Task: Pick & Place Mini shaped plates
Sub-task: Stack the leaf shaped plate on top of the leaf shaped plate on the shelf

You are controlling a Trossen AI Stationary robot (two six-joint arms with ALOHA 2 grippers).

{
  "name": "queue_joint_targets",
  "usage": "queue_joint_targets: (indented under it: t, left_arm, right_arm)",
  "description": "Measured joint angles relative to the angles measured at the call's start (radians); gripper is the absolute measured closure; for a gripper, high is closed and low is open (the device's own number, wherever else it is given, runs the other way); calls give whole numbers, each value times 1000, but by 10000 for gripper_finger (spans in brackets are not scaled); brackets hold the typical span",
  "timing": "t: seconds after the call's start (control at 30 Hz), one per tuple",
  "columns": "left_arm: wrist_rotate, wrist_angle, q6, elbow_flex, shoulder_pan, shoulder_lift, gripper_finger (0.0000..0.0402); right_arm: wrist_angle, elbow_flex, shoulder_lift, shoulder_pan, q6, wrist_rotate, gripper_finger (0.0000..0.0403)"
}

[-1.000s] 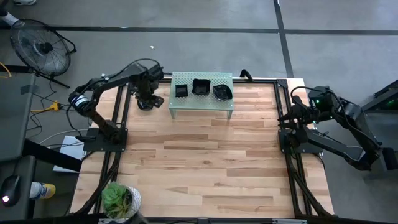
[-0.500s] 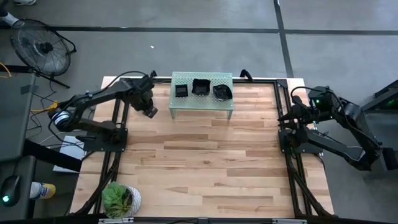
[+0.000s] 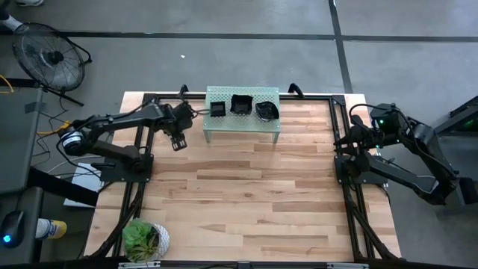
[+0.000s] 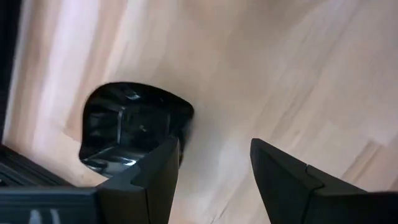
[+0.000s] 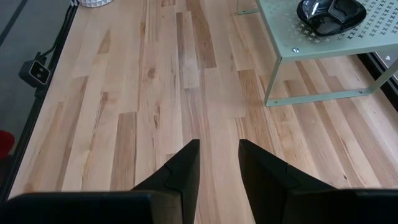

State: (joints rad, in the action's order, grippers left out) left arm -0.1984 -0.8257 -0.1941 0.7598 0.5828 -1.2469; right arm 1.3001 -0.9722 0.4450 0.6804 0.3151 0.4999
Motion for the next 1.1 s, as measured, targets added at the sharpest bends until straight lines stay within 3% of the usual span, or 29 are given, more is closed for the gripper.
queue_joint_targets:
  t: [0.4,0.63,0.73,1.1]
  left_arm:
    - [-71,15,-22,-40,-13,-1,209]
    - [-101,27,-71,-125,-14,-1,209]
    - [-129,89,-73,-122,-13,-1,209]
    - [-104,191,-209,-229,-13,-1,209]
  right_arm:
    - [0,0,0,0,0,0,297]
    - [0,0,0,0,0,0,297]
    - [0,0,0,0,0,0,297]
    - [0,0,0,0,0,0,297]
